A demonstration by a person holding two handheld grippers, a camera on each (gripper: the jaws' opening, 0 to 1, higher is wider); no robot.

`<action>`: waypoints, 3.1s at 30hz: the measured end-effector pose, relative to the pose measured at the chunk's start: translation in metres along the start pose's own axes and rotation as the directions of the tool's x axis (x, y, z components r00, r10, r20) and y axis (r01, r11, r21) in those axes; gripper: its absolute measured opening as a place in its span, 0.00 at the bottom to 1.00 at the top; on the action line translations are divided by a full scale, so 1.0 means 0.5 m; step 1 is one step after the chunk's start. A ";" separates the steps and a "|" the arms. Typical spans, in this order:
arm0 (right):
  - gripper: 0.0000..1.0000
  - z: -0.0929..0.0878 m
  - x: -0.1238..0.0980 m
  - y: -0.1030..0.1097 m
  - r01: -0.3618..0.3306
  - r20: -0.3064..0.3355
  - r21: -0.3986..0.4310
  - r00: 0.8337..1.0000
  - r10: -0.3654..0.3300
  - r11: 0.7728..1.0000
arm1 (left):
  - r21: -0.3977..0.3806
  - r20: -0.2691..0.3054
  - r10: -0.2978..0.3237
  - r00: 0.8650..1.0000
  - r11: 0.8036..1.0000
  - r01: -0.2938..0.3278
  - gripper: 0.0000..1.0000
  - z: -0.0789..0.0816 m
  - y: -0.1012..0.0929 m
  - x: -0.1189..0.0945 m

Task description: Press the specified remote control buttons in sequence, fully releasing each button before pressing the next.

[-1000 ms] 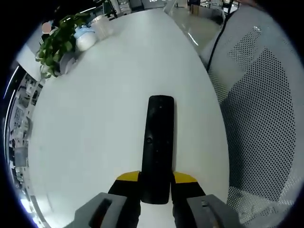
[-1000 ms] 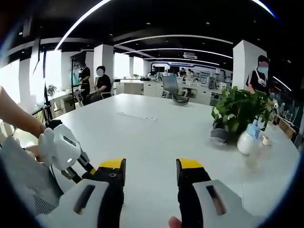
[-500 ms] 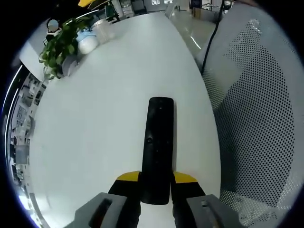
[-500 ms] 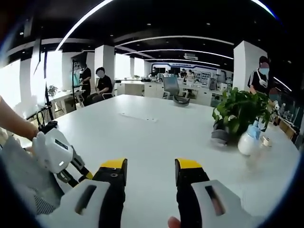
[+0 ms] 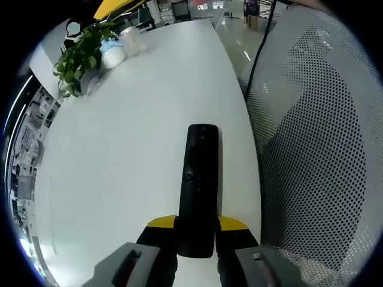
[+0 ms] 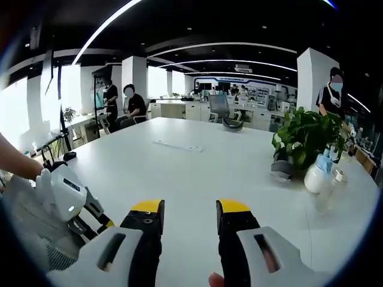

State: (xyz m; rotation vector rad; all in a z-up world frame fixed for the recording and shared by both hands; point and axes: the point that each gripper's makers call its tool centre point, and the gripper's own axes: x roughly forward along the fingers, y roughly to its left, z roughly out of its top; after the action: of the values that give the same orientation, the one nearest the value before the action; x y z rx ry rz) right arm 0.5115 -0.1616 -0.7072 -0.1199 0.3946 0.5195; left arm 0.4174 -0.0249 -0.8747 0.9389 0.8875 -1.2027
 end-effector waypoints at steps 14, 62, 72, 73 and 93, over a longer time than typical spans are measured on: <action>0.12 -0.042 0.014 0.049 -0.100 -0.110 0.003 0.989 0.100 0.995 | -0.083 0.062 -0.017 0.998 0.996 0.022 0.23 -0.003 -0.019 -0.004; 0.00 -0.221 0.044 0.185 -0.295 -0.564 0.245 0.731 0.383 0.924 | -0.141 0.213 -0.039 0.976 0.988 0.070 0.24 -0.001 -0.023 -0.004; 0.00 -0.259 0.037 0.176 -0.272 -0.637 0.207 0.692 0.341 0.940 | -0.150 0.220 -0.035 0.975 0.986 0.070 0.24 -0.001 -0.023 -0.004; 0.00 -0.262 0.036 0.176 -0.269 -0.642 0.208 0.688 0.339 0.940 | -0.151 0.221 -0.035 0.975 0.986 0.070 0.24 -0.001 -0.023 -0.004; 0.00 -0.273 0.033 0.184 -0.287 -0.657 0.221 0.663 0.360 0.932 | -0.148 0.223 -0.036 0.974 0.986 0.071 0.24 -0.001 -0.023 -0.004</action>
State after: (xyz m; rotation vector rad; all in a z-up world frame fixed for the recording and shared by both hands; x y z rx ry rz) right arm 0.4324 -0.1032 -0.8401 -0.1468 1.2019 0.8068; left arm 0.4057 -0.0250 -0.8745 0.6459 0.8199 -1.2377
